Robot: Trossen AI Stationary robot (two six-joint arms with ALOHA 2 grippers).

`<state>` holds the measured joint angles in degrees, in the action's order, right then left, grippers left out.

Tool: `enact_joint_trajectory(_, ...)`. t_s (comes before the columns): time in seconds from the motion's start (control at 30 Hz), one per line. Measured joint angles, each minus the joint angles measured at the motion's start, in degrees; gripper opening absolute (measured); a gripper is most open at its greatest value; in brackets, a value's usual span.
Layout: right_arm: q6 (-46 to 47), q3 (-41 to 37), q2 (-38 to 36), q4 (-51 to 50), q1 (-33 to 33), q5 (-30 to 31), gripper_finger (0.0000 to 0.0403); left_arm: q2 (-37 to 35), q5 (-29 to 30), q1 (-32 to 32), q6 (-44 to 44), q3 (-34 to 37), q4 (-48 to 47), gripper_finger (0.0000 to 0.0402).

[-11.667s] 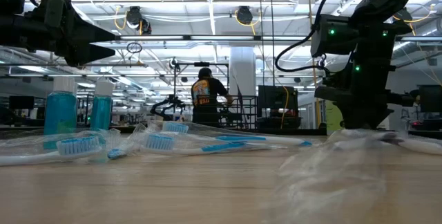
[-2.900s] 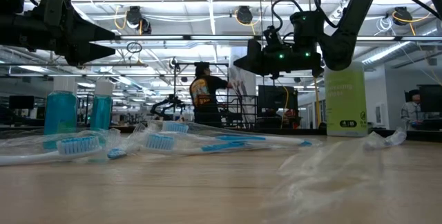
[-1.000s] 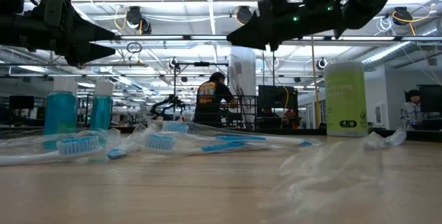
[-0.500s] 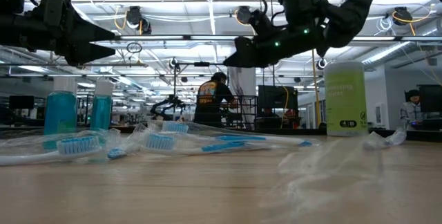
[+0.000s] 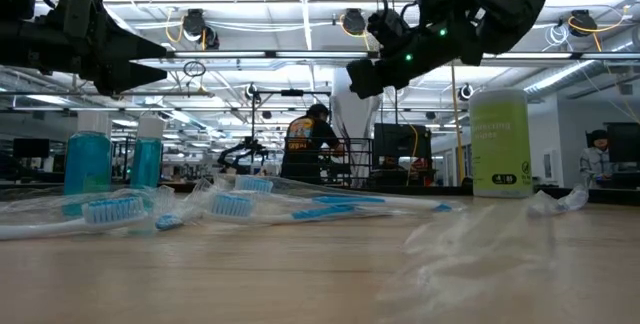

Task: Pick & Place toothbrushing station
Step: Put the violet toothbrush into the right compartment of the wire organizer

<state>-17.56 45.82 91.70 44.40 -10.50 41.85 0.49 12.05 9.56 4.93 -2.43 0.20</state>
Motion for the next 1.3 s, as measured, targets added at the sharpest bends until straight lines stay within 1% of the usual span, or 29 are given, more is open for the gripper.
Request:
enact_joint_trajectory(0.1, -1.0, 0.0, -3.2, -3.4, 2.7, 0.1, 0.0160, 0.0, 0.0, 0.0, 0.0, 0.0, 0.0, 0.0367)
enact_joint_trajectory(0.17, -0.3, 0.0, -6.7, -8.4, 5.2, 0.1, 0.0160, 0.0, 0.0, 0.0, 0.0, 0.0, 0.0, 0.0367)
enact_joint_trajectory(0.23, 3.4, 0.0, -11.0, -17.3, 7.9, 0.0, 0.0160, 0.0, 0.0, 0.0, 0.0, 0.0, 0.0, 0.0367)
enact_joint_trajectory(0.3, 9.8, 0.0, -15.9, -28.7, 10.4, -0.1, 0.0160, 0.0, 0.0, 0.0, 0.0, 0.0, 0.0, 0.0367)
enact_joint_trajectory(0.33, 13.7, 0.0, -18.6, -35.6, 11.6, -0.3, 0.0160, 0.0, 0.0, 0.0, 0.0, 0.0, 0.0, 0.0367)
enact_joint_trajectory(0.4, 23.5, 0.0, -23.4, -49.7, 13.5, -2.9, 0.0160, 0.0, 0.0, 0.0, 0.0, 0.0, 0.0, 0.0367)
enact_joint_trajectory(0.47, 37.1, 0.0, -27.3, -63.9, 14.9, -7.4, 0.0160, 0.0, 0.0, 0.0, 0.0, 0.0, 0.0, 0.0367)
enact_joint_trajectory(0.5, 45.5, 0.0, -29.0, -70.6, 15.4, -10.2, 0.0161, 0.0, 0.0, 0.0, 0.0, 0.0, 0.0, 0.0367)
enact_joint_trajectory(0.57, 62.8, 0.0, -31.4, -82.8, 15.5, -15.8, 0.0161, 0.0, 0.0, 0.0, 0.0, 0.0, 0.0, 0.0367)
enact_joint_trajectory(0.6, 69.7, 0.0, -32.0, -88.6, 15.5, -18.3, 0.0160, 0.0, 0.0, 0.0, 0.0, 0.0, 0.0, 0.0367)
enact_joint_trajectory(0.63, 74.8, -0.1, -32.1, -93.7, 15.6, -20.3, 0.0159, 0.0, 0.0, 0.0, 0.0, 0.0, 0.0, 0.0367)
enact_joint_trajectory(0.7, 81.9, -1.1, -32.1, -100.0, 16.4, -22.4, 0.0156, 0.0, 0.0, 0.0, 0.0, 0.0, 0.0, 0.0367)
enact_joint_trajectory(0.77, 85.5, -2.9, -32.1, -101.4, 17.0, -23.8, 0.0153, 0.0, 0.0, 0.0, 0.0, 0.0, 0.0, 0.0367)
enact_joint_trajectory(0.93, 91.0, -7.7, -32.1, -98.7, 17.0, -27.9, 0.0154, 0.0, 0.0, 0.0, 0.0, 0.0, 0.0, 0.0367)
enact_joint_trajectory(1.13, 100.8, -12.7, -32.0, -96.0, 17.0, -32.2, 0.0151, 0.0, 0.0, 0.0, 0.0, 0.0, 0.0, 0.0367)
enact_joint_trajectory(1.2, 102.6, -13.9, -32.0, -93.5, 17.0, -32.8, 0.0151, 0.0, 0.0, 0.0, 0.0, 0.0, 0.0, 0.0367)
enact_joint_trajectory(1.3, 103.6, -15.5, -32.0, -88.5, 16.9, -32.0, 0.0154, 0.0, 0.0, 0.0, 0.0, 0.0, 0.0, 0.0367)
